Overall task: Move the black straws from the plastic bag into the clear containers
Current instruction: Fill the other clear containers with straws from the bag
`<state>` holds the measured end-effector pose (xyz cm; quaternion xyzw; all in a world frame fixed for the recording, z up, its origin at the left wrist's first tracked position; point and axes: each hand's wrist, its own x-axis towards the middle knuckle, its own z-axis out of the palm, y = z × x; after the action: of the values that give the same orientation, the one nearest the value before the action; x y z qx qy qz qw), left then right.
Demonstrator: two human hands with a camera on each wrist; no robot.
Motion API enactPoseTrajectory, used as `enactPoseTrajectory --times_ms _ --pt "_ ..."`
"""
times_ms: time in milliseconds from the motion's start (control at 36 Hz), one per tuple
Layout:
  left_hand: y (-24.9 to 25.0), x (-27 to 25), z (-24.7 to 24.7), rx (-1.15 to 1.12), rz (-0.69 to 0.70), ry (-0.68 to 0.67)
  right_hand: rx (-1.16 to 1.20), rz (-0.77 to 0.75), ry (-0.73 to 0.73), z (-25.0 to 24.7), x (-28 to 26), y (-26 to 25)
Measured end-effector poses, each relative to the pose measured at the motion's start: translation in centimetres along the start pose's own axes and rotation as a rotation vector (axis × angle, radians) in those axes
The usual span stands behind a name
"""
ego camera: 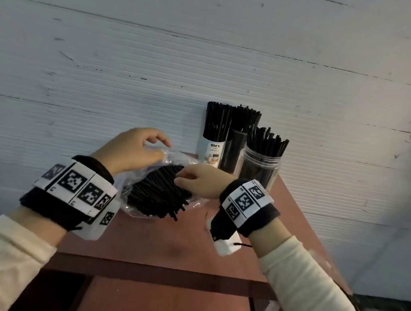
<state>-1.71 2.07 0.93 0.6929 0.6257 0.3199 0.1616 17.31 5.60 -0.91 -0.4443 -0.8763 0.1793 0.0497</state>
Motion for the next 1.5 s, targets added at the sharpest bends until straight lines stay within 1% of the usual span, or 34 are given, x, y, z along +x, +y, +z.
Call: enactPoseTrajectory --times_ms 83,167,278,389,500,639,805,889,972,1083,1278,1389,1500 --pt "-1.2 -0.5 -0.5 0.086 -0.035 -0.180 -0.105 0.065 -0.136 1.3 1.6 -0.9" --pt "-1.3 -1.1 -0.8 0.098 -0.051 -0.234 -0.188 0.119 -0.149 2.1 3.0 -1.4" --pt "-2.4 -0.6 -0.5 0.026 -0.025 -0.193 -0.174 0.138 -0.136 2.5 4.1 -1.7" --pt "-2.2 -0.9 -0.5 -0.030 0.038 -0.084 -0.130 0.099 -0.079 3.0 4.6 -2.1" --pt "-2.1 -1.3 -0.4 -0.044 0.078 -0.051 -0.071 0.091 -0.100 3.6 5.3 -2.0" --pt "-1.9 -1.3 -0.5 -0.016 0.092 -0.052 -0.051 0.077 -0.117 3.7 5.5 -2.2" --pt "-2.0 -1.3 -0.5 -0.006 0.083 -0.071 -0.019 0.059 -0.095 4.1 5.6 -2.0" --pt "-2.3 -1.3 -0.5 -0.018 0.070 -0.070 -0.007 0.023 -0.060 4.0 5.4 -1.8" --pt "-2.6 -1.2 -0.5 -0.035 0.062 -0.066 -0.028 -0.012 0.006 3.6 5.0 -1.8" --pt "-2.9 -1.2 -0.5 -0.046 0.050 -0.057 -0.019 -0.026 0.075 3.1 4.9 -1.7" --pt "-2.7 -1.0 -0.5 -0.071 0.089 -0.050 0.052 -0.075 0.174 3.3 4.4 -1.1" --pt "-2.5 -1.1 -0.5 -0.085 0.092 -0.059 0.067 -0.088 0.206 3.5 4.0 -0.7" --pt "-2.3 -1.3 -0.5 -0.063 0.095 -0.060 0.138 -0.081 0.201 3.6 3.5 -0.3"
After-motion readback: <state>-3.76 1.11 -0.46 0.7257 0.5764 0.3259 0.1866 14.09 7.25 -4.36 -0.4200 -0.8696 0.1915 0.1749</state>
